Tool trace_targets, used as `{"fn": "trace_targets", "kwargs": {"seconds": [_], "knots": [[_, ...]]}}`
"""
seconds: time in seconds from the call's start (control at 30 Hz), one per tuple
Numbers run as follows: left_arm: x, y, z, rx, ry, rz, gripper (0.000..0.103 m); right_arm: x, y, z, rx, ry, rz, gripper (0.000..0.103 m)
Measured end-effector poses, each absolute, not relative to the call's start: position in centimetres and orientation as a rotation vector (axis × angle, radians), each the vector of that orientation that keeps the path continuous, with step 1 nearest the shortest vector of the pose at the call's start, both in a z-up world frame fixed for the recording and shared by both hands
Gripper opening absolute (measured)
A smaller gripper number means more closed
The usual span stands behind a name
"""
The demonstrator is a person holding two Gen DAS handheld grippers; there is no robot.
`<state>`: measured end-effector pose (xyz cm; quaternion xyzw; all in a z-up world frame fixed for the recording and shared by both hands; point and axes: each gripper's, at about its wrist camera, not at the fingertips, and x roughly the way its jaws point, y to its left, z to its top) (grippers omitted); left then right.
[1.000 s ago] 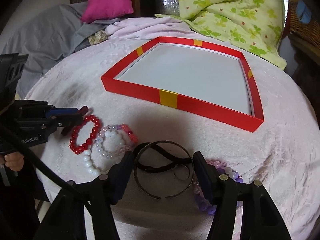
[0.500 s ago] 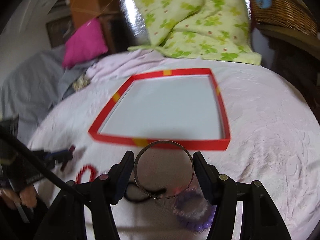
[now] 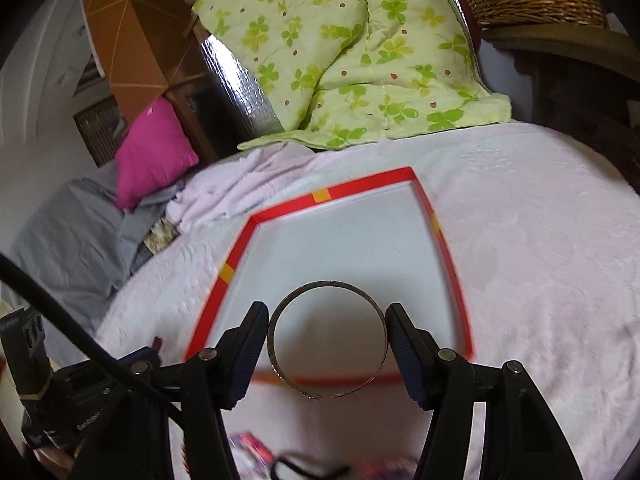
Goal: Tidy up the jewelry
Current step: 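Lower both bangles into the red box and open both grippers, then lift both grippers out of the box back toward the bracelets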
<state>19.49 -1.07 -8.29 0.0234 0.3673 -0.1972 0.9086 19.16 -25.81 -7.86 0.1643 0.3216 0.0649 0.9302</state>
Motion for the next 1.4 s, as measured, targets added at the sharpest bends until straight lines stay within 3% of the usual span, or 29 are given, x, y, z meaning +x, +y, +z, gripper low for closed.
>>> {"fn": "trace_targets", "kwargs": {"seconds": [0.5,0.57,0.63,0.73,1.07,1.4], "knots": [[25.3,-5.9,-12.5,0.193,0.820,-0.371,0.012,26.8,-25.4,-12.4,0.371,0.822,0.066,0.064],[25.1,-6.0,-12.8,0.212,0.821,-0.357,0.023,26.9,-25.9,-12.9,0.389,0.856,0.048,0.064],[25.1,-6.1,-13.2,0.230,0.826,-0.348,0.042,26.7,-26.3,-13.1,0.399,0.867,0.031,0.065],[24.7,-6.4,-13.4,0.267,0.820,-0.343,0.051,26.4,-26.4,-13.0,0.389,0.890,0.014,0.069],[24.0,-4.8,-11.5,0.237,0.753,-0.306,0.062,22.6,-31.0,-9.3,0.473,0.749,-0.032,0.073],[23.6,-2.6,-11.4,0.210,0.753,-0.263,0.062,22.5,-32.5,-12.0,0.599,0.852,-0.025,0.074]]}}
